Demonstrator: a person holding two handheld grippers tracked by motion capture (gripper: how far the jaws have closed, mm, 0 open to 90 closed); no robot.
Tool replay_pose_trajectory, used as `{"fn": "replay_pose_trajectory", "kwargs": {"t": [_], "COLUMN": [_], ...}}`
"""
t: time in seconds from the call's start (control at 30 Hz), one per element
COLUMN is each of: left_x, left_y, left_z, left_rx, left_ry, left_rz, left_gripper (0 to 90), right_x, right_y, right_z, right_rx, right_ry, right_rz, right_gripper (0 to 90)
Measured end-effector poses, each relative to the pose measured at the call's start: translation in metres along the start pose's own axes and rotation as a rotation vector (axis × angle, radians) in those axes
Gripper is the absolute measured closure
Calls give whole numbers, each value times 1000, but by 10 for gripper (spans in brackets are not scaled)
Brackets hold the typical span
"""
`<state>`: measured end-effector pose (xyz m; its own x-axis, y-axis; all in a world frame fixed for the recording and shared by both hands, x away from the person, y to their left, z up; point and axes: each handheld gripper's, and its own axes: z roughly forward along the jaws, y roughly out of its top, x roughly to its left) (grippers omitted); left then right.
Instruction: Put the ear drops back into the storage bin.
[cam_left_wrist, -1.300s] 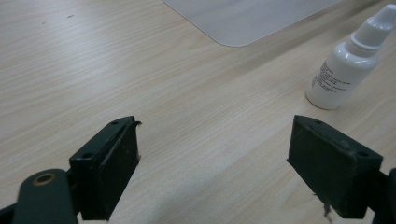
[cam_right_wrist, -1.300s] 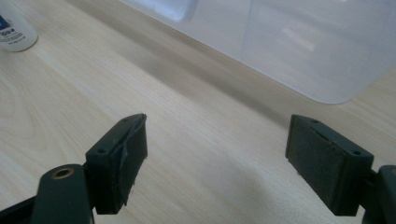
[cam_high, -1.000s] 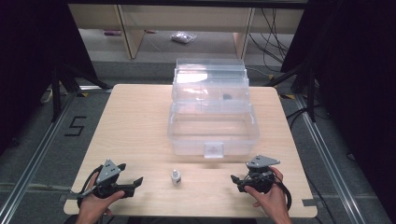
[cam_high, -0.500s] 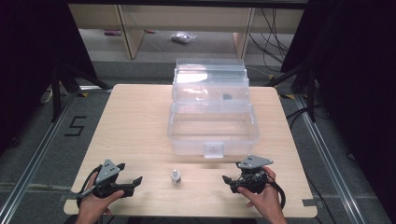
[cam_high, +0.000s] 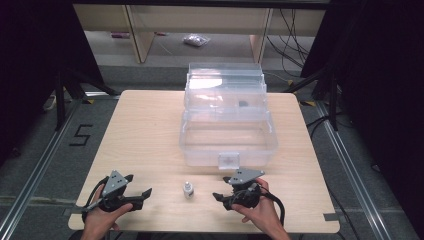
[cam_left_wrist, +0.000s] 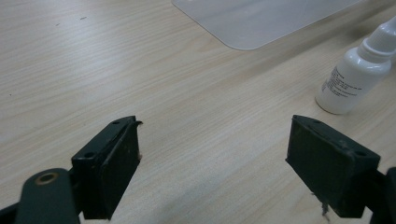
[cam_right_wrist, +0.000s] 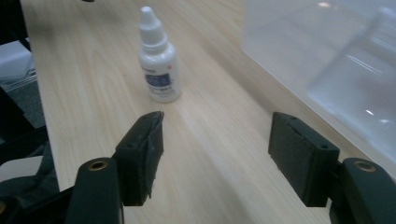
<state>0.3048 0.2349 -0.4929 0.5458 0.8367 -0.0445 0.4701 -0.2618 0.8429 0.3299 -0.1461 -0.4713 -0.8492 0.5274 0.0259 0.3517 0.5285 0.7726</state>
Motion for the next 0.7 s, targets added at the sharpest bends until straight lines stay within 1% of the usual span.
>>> {"fn": "replay_pose_trajectory", "kwargs": {"t": [0.03,0.07,0.1,0.17,0.23,0.27,0.3,0.33,0.37,0.43,0.5,0.57,0.63,0.7], "left_x": [0,0,0,0,0,0,1,1,1,1,0,0,1,1], "left_y": [0,0,0,0,0,0,0,0,0,0,0,0,0,0], "left_z": [0,0,0,0,0,0,0,0,0,0,-1,-1,0,-1], "left_rx": [0,0,0,-6,-7,-5,-7,-7,-6,-5,-7,-6,-7,-6], "left_ry": [-1,-1,0,-2,1,3,3,3,3,4,4,7,3,4], "left_rz": [0,0,0,-8,-6,-5,-6,-5,-5,-5,-6,-6,-5,-4], "left_gripper": [166,166,167,167,169,170,170,171,171,171,171,171,172,172], "right_x": [1,1,7,9,12,14,15,17,17,18,18,19,21,22], "right_y": [1,1,6,9,13,14,15,17,18,19,21,22,25,26], "right_z": [2,2,9,17,23,26,27,31,32,35,40,42,47,51], "right_rx": [0,0,10,9,19,20,29,31,37,33,30,30,31,39], "right_ry": [6,6,17,30,45,51,42,48,44,47,59,61,69,59], "right_rz": [-10,-10,-20,-54,-65,-79,-80,-75,-82,-84,-110,-113,-134,-139], "right_gripper": [369,369,384,393,400,401,404,406,408,410,415,416,422,425]}}
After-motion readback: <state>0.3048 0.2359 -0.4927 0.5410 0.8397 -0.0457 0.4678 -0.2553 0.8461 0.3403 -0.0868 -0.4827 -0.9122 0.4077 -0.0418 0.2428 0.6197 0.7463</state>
